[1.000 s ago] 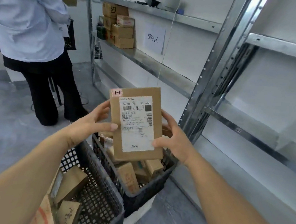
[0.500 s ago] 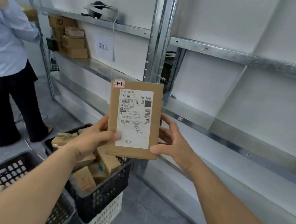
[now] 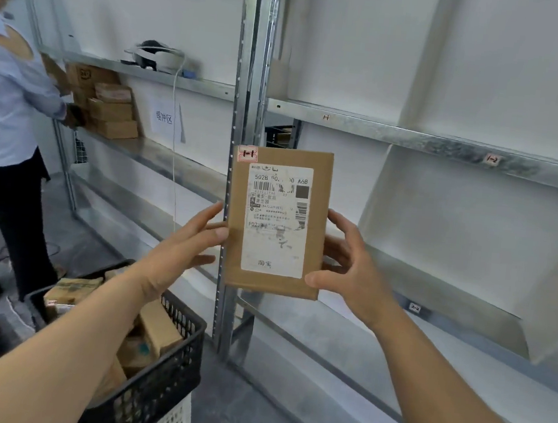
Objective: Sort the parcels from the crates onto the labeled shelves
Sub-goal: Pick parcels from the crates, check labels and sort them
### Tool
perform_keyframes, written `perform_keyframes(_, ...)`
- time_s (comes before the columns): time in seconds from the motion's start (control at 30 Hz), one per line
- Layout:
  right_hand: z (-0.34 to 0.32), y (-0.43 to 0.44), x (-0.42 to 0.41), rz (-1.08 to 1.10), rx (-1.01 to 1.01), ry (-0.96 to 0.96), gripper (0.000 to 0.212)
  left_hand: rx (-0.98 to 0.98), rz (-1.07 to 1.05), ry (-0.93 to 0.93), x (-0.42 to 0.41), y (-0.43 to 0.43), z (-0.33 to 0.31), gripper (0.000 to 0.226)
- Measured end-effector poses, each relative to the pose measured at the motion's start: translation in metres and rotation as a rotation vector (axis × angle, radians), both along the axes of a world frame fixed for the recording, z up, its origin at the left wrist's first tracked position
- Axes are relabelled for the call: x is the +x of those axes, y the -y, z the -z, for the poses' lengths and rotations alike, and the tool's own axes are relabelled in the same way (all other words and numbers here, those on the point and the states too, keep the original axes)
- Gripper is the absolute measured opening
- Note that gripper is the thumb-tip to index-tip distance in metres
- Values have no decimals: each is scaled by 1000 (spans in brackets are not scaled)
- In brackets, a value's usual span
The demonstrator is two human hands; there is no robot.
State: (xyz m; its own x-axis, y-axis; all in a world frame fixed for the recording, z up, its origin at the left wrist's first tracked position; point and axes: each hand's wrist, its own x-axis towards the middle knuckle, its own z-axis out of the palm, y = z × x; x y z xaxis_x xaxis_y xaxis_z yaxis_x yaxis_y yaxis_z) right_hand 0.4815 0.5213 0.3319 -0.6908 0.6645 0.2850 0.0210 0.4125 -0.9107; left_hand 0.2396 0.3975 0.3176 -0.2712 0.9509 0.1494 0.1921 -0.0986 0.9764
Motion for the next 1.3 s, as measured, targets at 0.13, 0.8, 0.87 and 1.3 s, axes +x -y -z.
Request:
perform_keyframes(0.13,-18,-31,-4,42,36,-49,91,35,-156,-150,-11,-28,-19,55)
perform_keyframes(0.8,-144,-213,-172,416,263,-152,101,229,-266,-937,-191,-296,-150,59)
perform_keyframes(0.87,-155,-229,-182,441,285,-145,101,250,-267,-958,-199,-318,-161,61)
perform_keyframes(1.3,-195,-343,-204,584,315,-147,85,219,-224,-979,-203,-425,-194,56)
